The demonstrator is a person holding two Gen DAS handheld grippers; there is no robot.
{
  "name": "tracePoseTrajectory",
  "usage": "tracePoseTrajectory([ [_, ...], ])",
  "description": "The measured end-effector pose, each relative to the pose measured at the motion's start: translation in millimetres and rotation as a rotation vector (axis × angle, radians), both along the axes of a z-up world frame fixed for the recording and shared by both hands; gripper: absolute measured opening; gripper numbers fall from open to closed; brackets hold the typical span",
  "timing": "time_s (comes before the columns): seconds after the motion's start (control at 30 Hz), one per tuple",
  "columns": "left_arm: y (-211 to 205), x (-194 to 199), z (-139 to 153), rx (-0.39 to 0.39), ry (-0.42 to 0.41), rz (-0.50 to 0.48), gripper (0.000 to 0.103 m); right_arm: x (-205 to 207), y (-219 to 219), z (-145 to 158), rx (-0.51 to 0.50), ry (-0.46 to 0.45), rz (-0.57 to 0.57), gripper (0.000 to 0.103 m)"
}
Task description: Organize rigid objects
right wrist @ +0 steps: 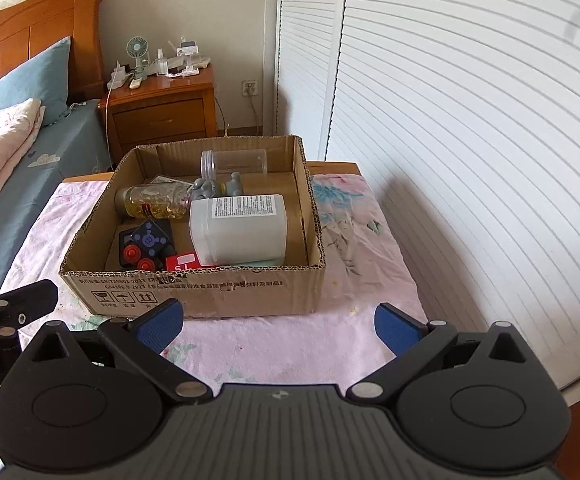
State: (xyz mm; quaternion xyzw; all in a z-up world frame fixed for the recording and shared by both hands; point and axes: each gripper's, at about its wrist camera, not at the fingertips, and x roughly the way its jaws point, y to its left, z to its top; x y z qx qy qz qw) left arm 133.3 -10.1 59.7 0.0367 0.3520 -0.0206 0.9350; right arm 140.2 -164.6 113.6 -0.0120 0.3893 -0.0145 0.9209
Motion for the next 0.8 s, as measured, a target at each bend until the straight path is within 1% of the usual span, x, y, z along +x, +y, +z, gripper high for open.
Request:
tracePoseTrajectory([
  [0.1, 0.7, 0.4, -0.3, -0.007, 0.0, 0.021, 0.102, -0.9, 0.0, 1.3, 0.001, -0.007, -0.001, 0.103],
  [0.4, -2.5, -0.9, 1.2, -0.011, 0.005, 0.009, 0.102, -1.4, 1.4, 2.3, 0.002, -0.014, -0.001, 0.103],
  [0.8, -6.0, -1.9, -0.9, 0.005, 0.007, 0.014, 0.102, -0.6, 0.9, 2.0, 0.0, -0.015, -0.002, 0.103],
])
